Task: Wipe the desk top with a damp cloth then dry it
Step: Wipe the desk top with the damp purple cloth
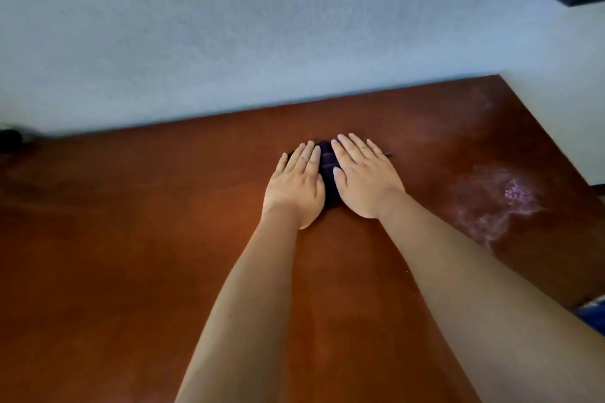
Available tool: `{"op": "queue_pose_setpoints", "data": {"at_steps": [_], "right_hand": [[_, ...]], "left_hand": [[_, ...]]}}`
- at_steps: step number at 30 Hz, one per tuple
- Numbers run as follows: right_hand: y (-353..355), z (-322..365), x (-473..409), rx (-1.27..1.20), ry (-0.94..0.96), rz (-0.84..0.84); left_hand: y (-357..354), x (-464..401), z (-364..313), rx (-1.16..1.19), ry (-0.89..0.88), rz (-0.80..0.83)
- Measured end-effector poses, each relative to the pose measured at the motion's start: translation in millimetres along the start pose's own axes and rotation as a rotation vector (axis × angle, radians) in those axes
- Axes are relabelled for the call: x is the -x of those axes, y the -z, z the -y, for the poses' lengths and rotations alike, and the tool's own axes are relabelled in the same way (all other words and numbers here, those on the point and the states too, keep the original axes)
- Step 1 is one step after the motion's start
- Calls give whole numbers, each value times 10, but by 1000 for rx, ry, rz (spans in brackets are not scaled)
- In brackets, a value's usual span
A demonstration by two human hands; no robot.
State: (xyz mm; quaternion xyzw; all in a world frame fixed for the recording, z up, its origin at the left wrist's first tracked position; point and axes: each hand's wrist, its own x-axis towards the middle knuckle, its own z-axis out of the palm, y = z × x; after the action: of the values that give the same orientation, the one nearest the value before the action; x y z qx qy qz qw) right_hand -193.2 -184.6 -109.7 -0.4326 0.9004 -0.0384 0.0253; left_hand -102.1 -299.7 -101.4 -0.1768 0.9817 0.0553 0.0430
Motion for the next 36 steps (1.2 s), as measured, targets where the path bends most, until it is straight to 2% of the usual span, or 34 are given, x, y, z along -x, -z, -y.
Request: {"op": "queue_pose_setpoints", "data": {"at_steps": [6, 9, 15, 25, 36], "right_hand": [[-27, -38, -181, -20, -4, 16], [-11, -15, -73, -31, -13, 28], [21, 97, 288, -38, -26, 63], [1, 199, 623, -41, -85, 71], [1, 71, 192, -37, -98, 17]], "left_hand": [[4, -153, 36, 4, 32, 9], [2, -35, -14, 24, 66, 16], [-26, 286, -96, -86, 75, 58], [-76, 557, -172, -65, 46, 60], [-40, 122, -73, -25, 13, 34]]}}
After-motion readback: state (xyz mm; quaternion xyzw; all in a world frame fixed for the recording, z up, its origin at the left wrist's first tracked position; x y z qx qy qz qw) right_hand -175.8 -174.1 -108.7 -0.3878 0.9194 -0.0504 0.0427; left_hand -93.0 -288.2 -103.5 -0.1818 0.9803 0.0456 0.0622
